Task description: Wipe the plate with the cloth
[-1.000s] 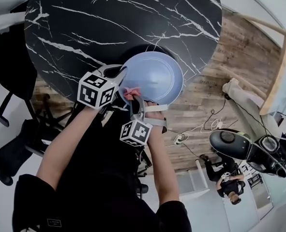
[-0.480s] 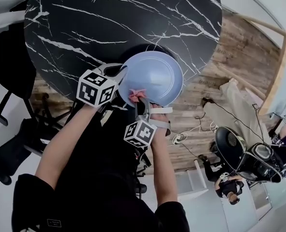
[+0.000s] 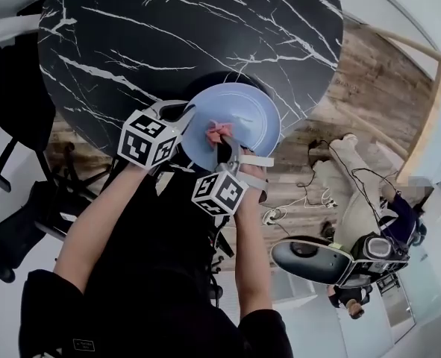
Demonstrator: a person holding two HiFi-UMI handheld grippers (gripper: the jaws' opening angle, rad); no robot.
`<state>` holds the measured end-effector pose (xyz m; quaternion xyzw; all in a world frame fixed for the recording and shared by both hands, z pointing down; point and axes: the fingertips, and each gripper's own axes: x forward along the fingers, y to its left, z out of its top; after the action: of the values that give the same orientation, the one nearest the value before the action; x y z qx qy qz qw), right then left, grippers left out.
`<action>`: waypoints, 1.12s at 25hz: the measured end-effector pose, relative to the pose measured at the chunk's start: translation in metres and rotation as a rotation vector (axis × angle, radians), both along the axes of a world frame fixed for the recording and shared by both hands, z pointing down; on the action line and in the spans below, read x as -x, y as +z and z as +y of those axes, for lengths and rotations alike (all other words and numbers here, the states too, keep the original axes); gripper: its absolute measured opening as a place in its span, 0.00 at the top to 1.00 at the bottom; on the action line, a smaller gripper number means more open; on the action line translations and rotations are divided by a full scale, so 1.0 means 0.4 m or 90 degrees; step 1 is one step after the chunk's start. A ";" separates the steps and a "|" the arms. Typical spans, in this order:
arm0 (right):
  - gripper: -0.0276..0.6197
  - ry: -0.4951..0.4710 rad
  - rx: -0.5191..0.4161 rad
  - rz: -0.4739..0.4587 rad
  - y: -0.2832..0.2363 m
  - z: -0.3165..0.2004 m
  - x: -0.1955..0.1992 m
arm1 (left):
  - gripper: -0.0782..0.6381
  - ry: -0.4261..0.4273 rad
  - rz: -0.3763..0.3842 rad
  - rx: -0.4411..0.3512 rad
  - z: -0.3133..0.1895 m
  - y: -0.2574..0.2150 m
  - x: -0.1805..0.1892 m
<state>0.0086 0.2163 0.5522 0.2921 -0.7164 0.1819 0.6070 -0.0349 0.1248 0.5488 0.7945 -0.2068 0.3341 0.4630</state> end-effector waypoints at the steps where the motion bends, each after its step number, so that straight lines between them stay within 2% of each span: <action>1: 0.94 0.001 -0.001 0.002 0.000 -0.013 -0.006 | 0.86 0.000 0.000 0.000 0.000 0.000 -0.001; 9: 0.94 0.005 -0.010 0.005 0.000 -0.092 -0.041 | 0.87 -0.008 0.004 0.004 -0.001 0.000 -0.001; 22: 0.94 -0.024 -0.045 0.022 -0.002 -0.239 -0.093 | 0.87 -0.014 0.001 0.008 0.001 0.001 -0.001; 28: 0.94 -0.003 -0.060 0.022 -0.002 -0.281 -0.112 | 0.87 -0.024 -0.001 0.009 -0.002 0.001 0.000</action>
<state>0.0536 0.1038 0.5515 0.3216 -0.7143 0.1412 0.6053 -0.0350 0.1241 0.5492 0.7870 -0.2194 0.3275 0.4745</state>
